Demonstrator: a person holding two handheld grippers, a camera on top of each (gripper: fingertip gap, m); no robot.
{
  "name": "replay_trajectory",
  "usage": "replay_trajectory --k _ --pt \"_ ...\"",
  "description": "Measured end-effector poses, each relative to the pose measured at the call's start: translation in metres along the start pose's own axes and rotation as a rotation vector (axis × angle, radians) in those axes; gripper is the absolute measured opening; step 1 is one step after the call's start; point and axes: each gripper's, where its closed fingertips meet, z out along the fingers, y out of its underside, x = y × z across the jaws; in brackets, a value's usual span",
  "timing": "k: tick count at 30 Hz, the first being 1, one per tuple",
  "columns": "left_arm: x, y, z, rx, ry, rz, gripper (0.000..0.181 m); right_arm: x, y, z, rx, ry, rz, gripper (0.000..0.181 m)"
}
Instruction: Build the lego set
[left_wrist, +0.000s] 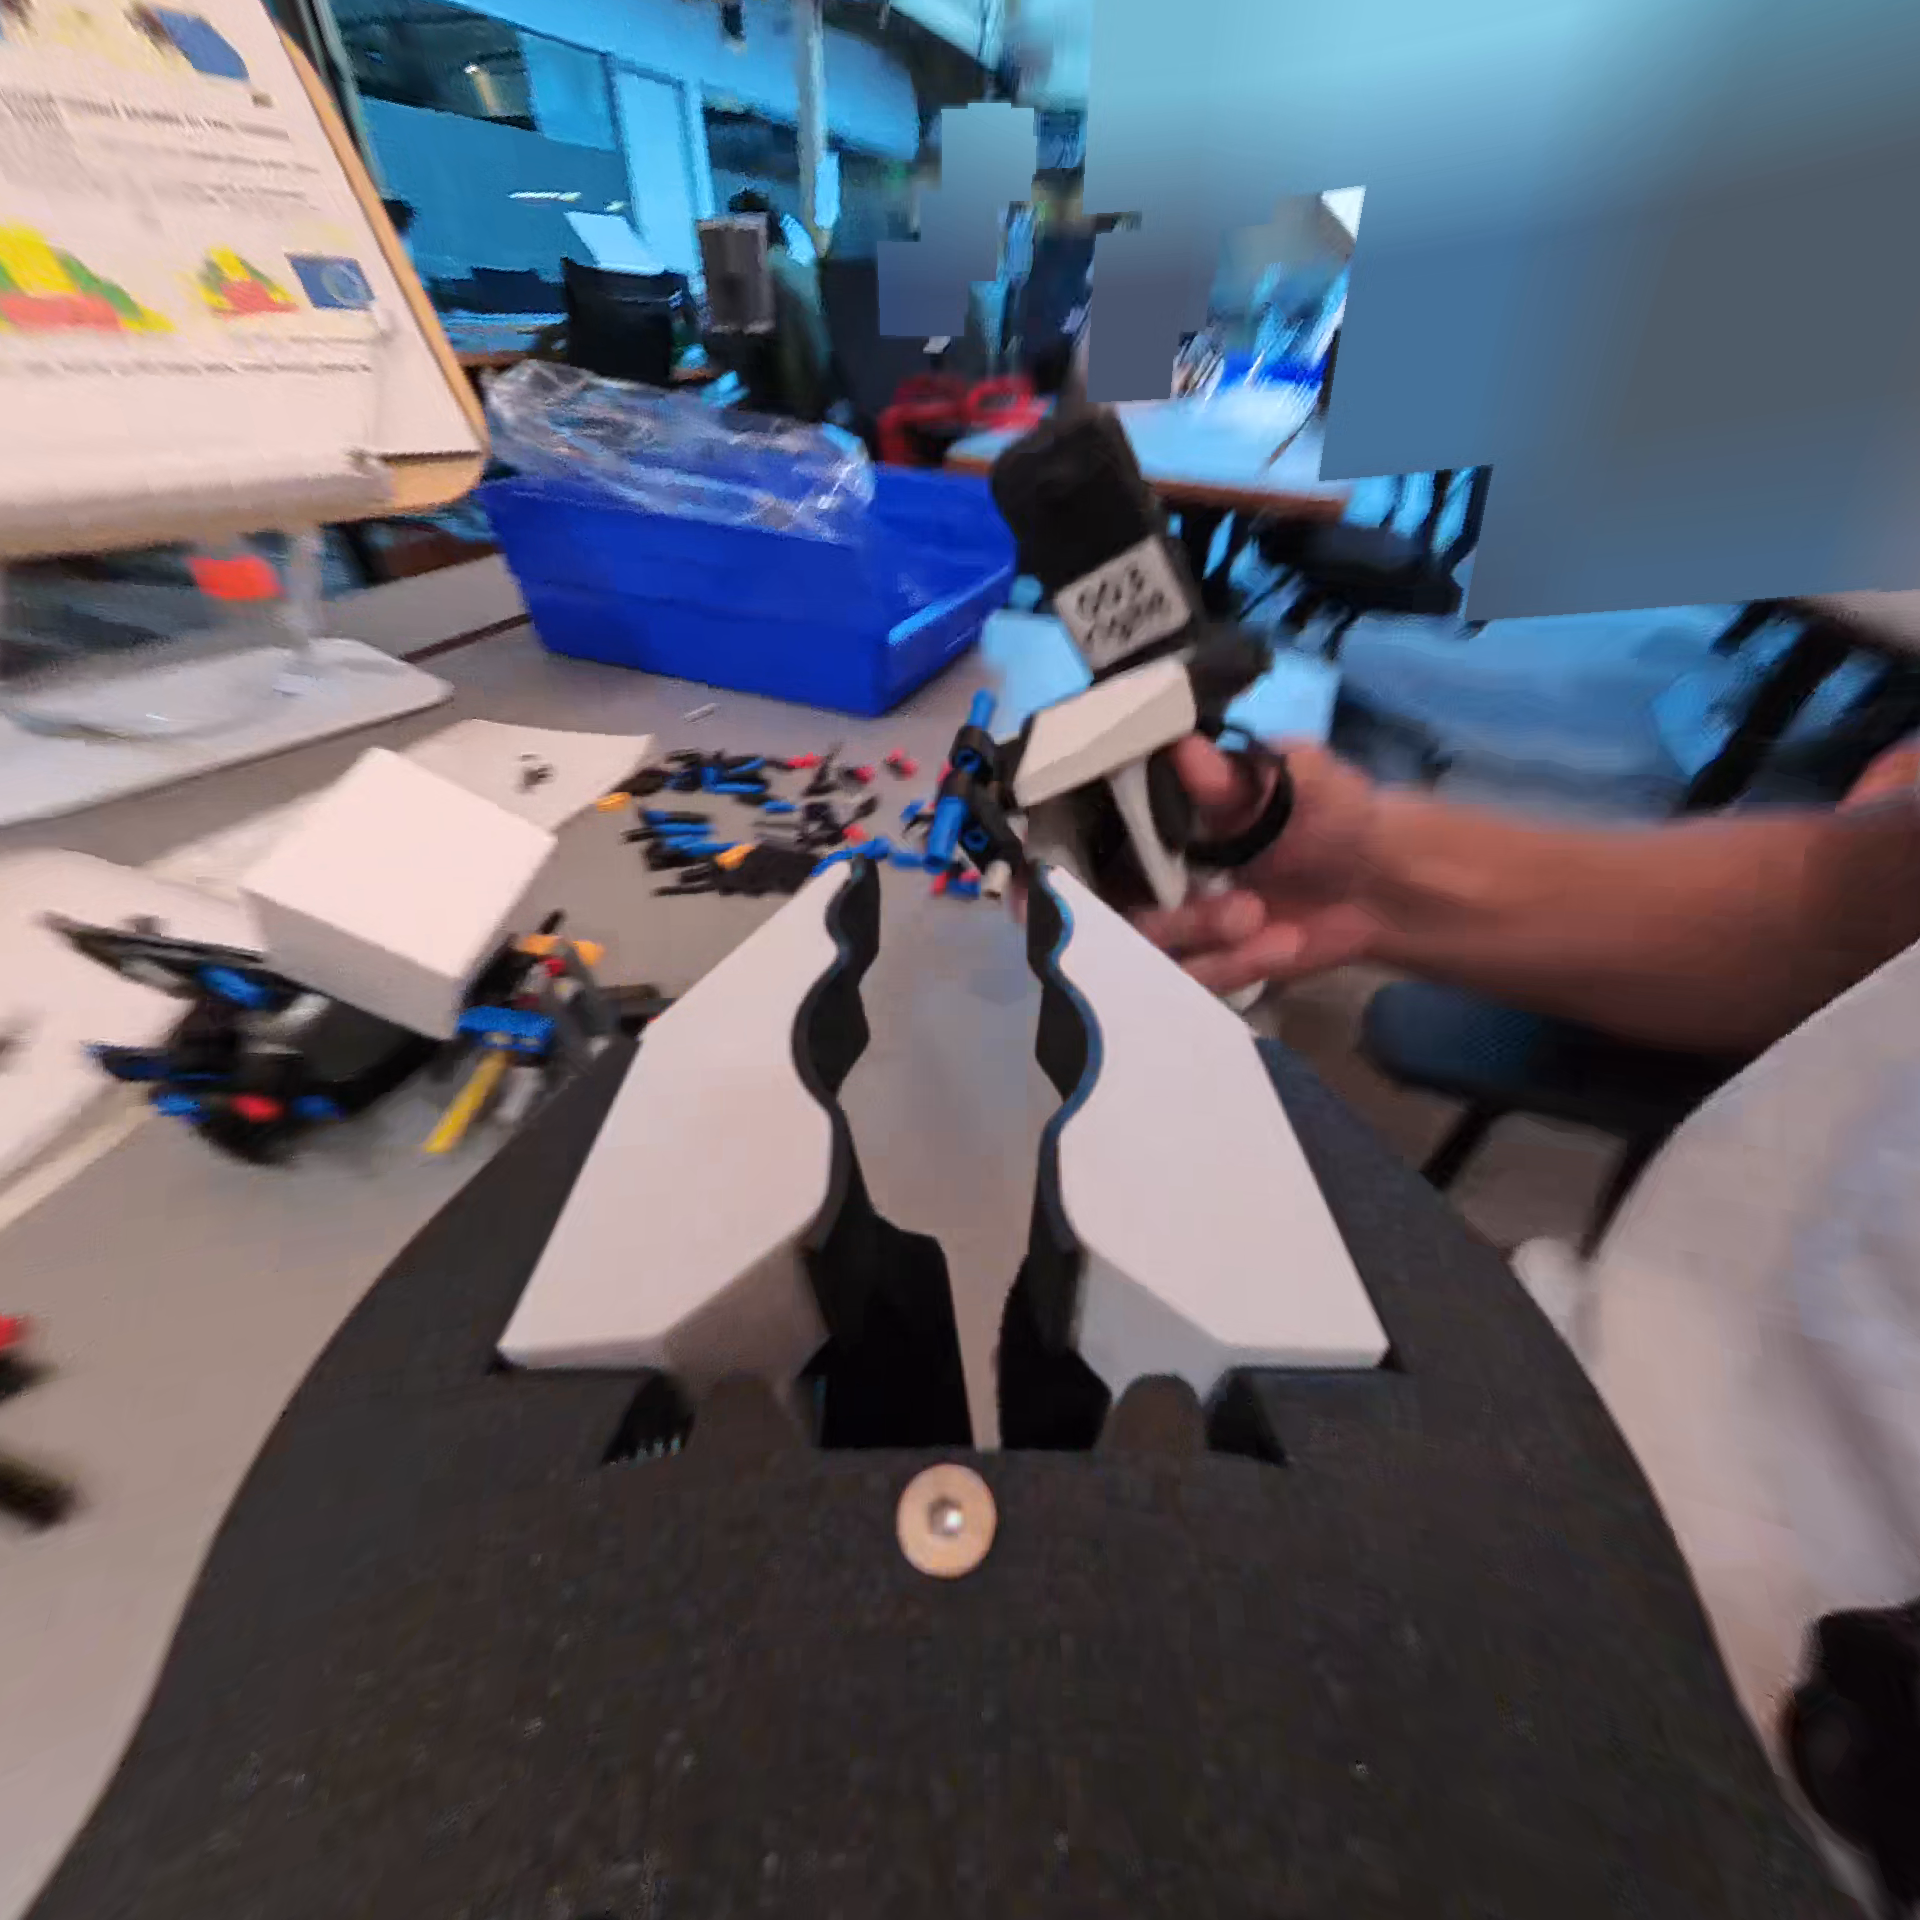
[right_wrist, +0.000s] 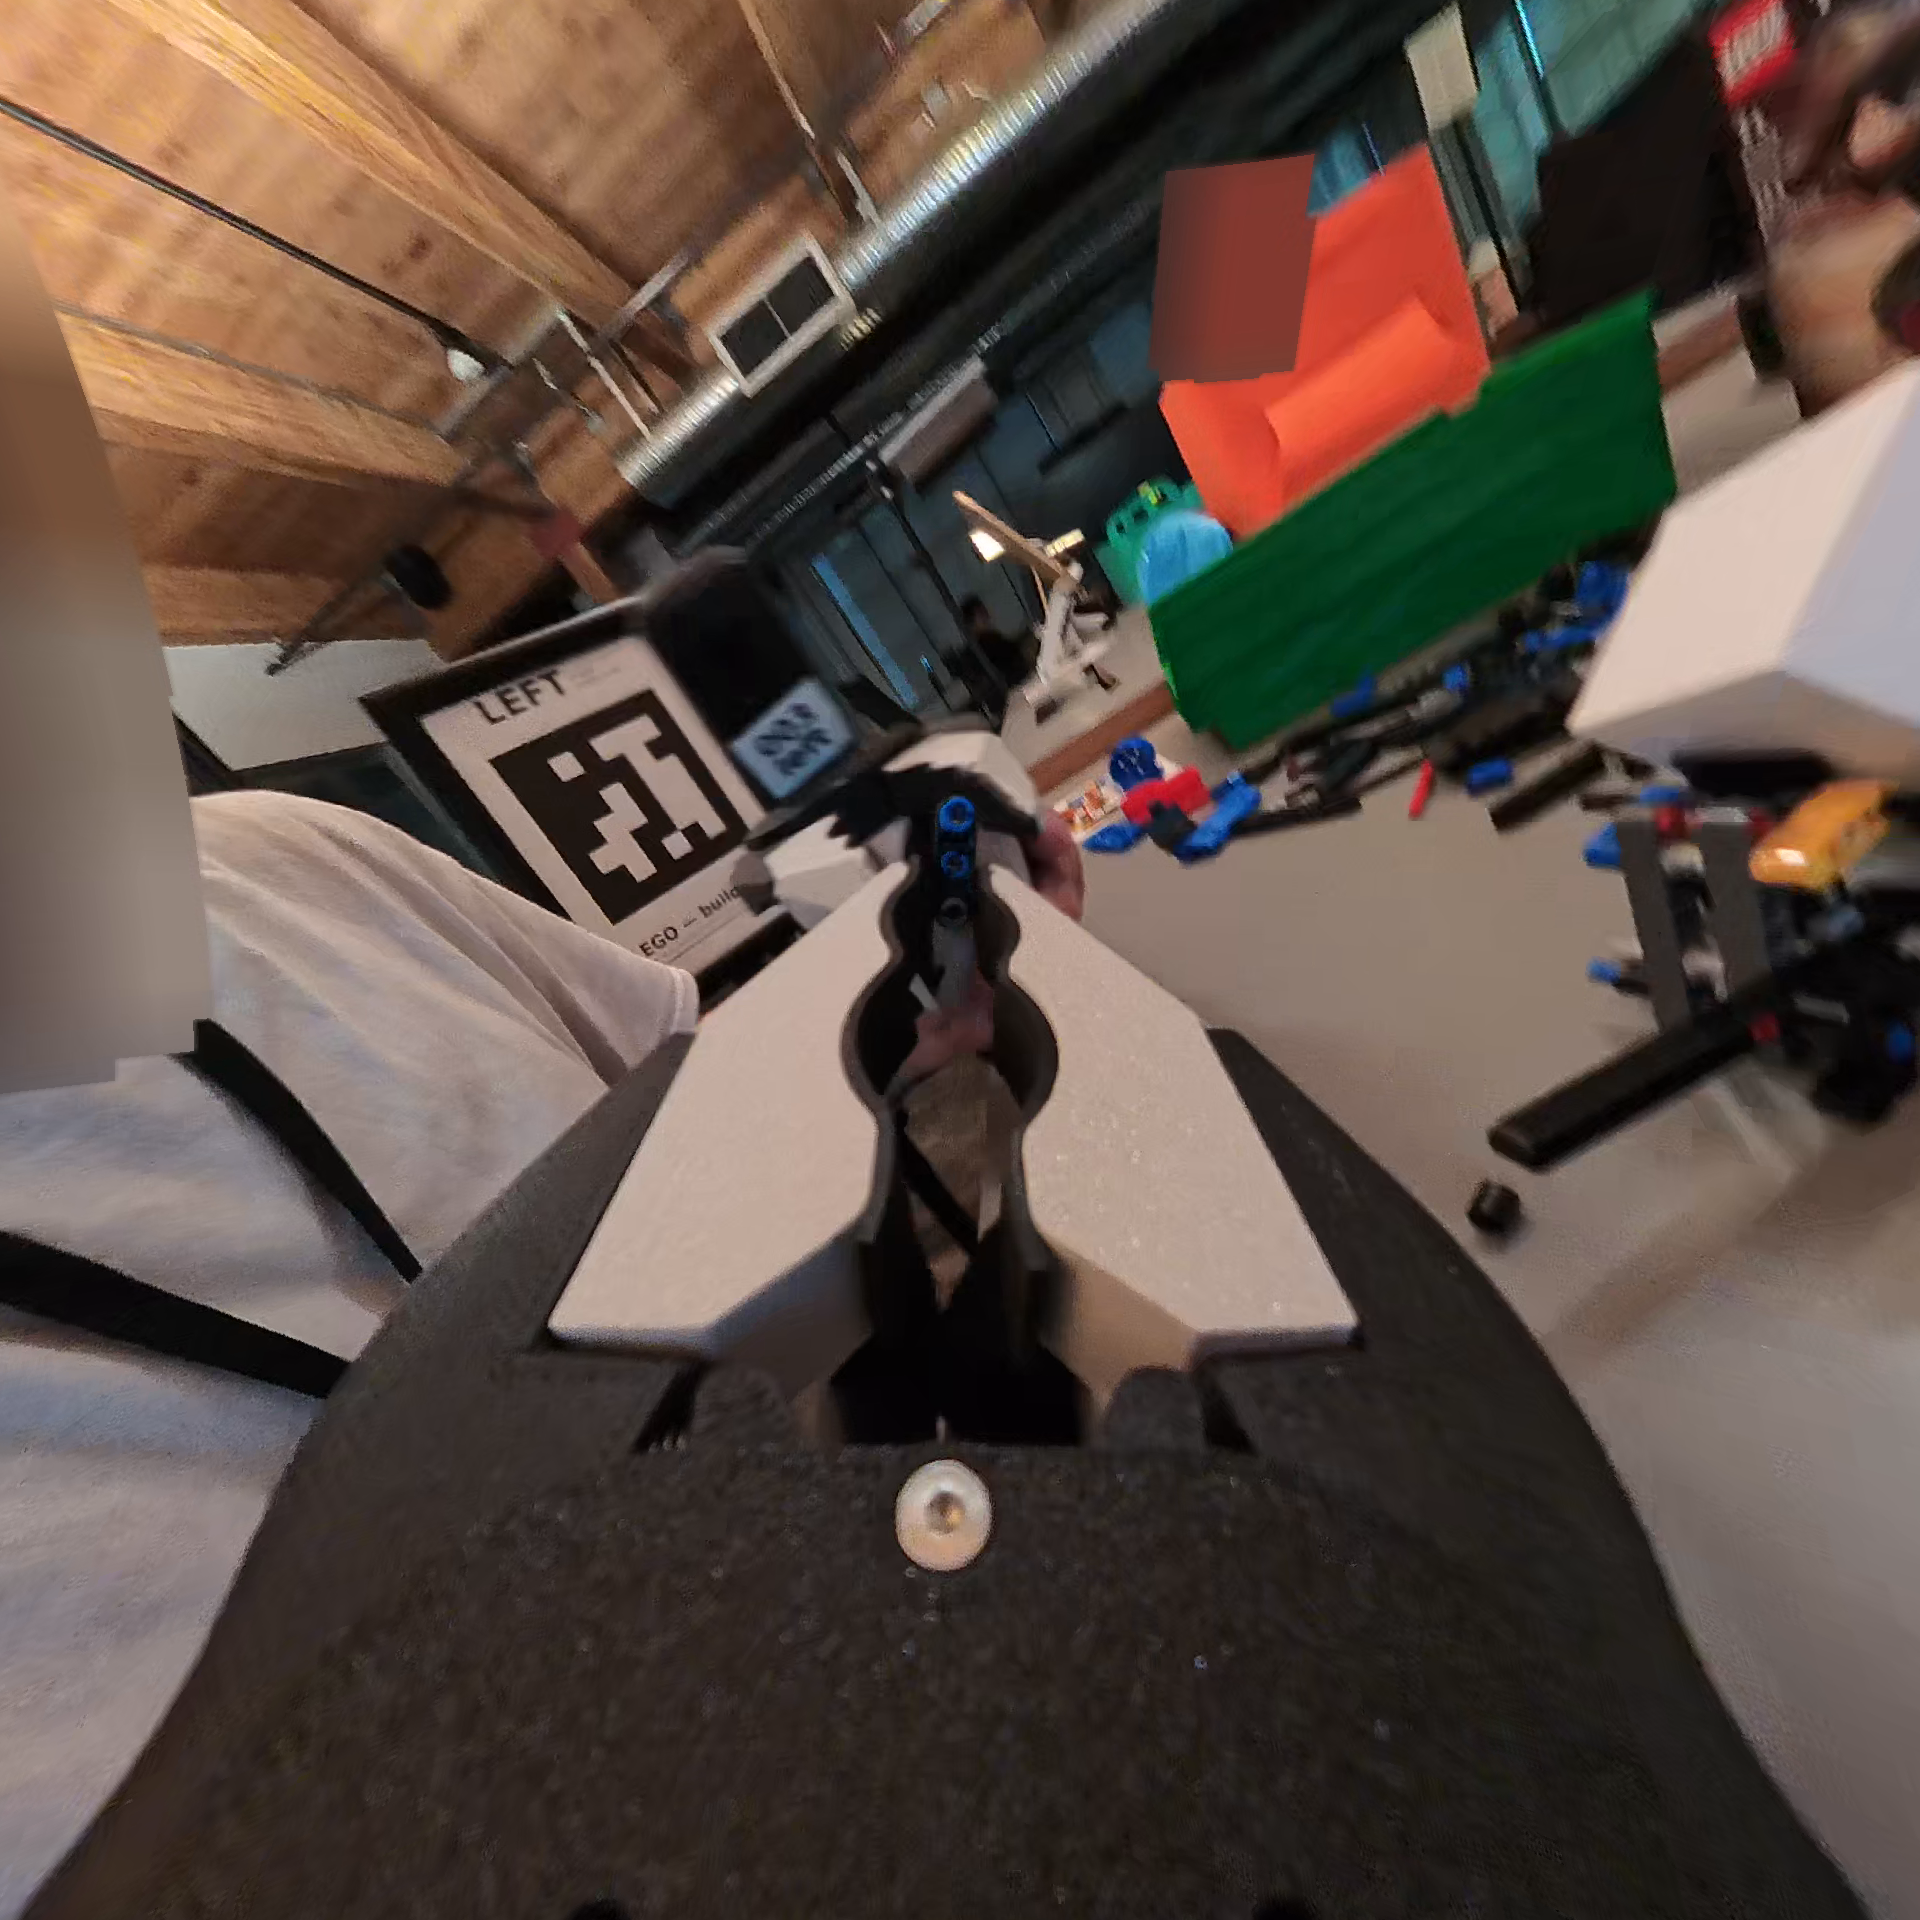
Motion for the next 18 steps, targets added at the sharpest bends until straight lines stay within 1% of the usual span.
replay_trajectory --k 4,7,10,15,18 --pt "0.009 -0.016 -0.001 0.116 0.195 -0.277 0.026 -0.007 0.008 0.009 -0.03 0.0 -0.09 0.006" --pt "0.017 -0.017 0.001 0.147 0.288 -0.397 0.019 -0.008 0.011 0.014 -0.025 0.009 -0.103 0.006" --pt "0.021 -0.015 0.003 0.173 0.325 -0.48 0.016 -0.011 0.012 0.016 -0.026 0.011 -0.119 0.006" --pt "0.019 -0.017 0.001 0.232 0.339 -0.582 0.005 -0.016 0.007 0.014 0.014 0.021 -0.164 0.006" --pt "0.018 -0.018 0.001 0.255 0.329 -0.599 0.005 -0.016 0.008 0.016 0.034 0.012 -0.133 0.007"
